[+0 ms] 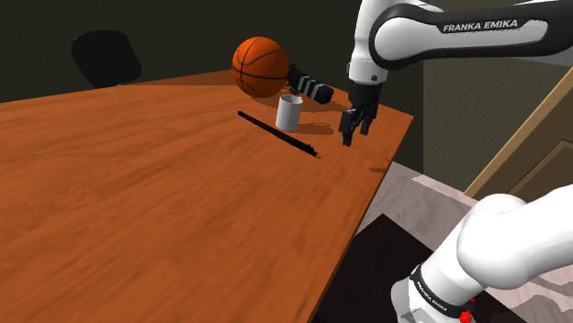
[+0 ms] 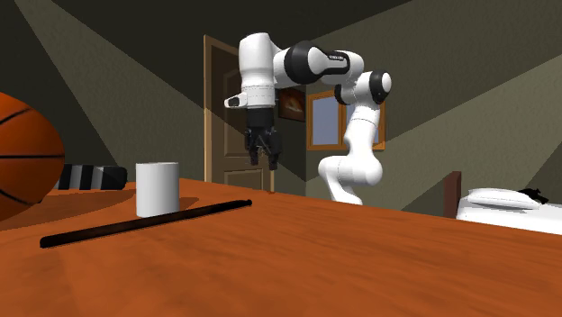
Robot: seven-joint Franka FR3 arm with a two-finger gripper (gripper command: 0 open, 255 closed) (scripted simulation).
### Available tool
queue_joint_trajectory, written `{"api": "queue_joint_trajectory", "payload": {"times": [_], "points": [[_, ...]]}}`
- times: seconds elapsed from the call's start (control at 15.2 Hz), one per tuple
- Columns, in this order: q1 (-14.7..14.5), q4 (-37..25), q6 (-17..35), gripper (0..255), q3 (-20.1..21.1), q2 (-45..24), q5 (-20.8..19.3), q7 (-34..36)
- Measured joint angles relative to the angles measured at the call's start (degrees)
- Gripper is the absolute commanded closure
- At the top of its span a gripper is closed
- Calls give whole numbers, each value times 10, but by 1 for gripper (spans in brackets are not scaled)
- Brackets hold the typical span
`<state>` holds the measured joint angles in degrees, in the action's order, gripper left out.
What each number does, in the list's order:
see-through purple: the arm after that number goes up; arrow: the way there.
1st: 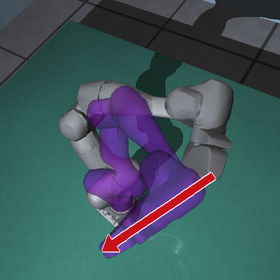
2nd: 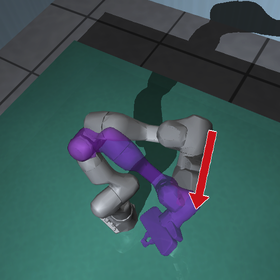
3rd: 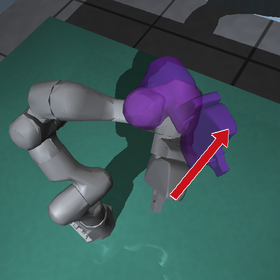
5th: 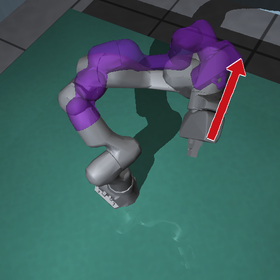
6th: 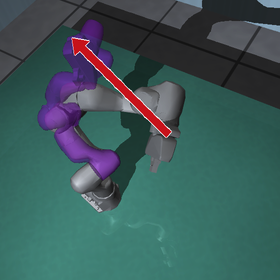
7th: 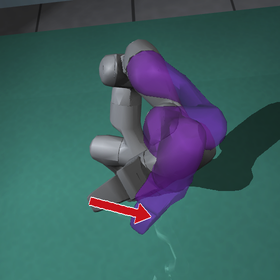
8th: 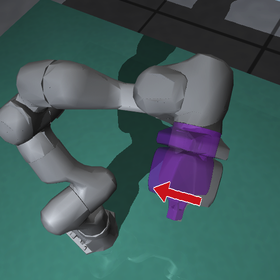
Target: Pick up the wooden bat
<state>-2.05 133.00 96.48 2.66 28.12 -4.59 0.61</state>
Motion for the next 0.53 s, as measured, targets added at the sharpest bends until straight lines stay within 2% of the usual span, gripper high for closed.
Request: {"api": "queue_joint_trajectory", "payload": {"times": [0.53], "points": [[-14, -111, 76, 0, 11, -157, 13, -11]]}}
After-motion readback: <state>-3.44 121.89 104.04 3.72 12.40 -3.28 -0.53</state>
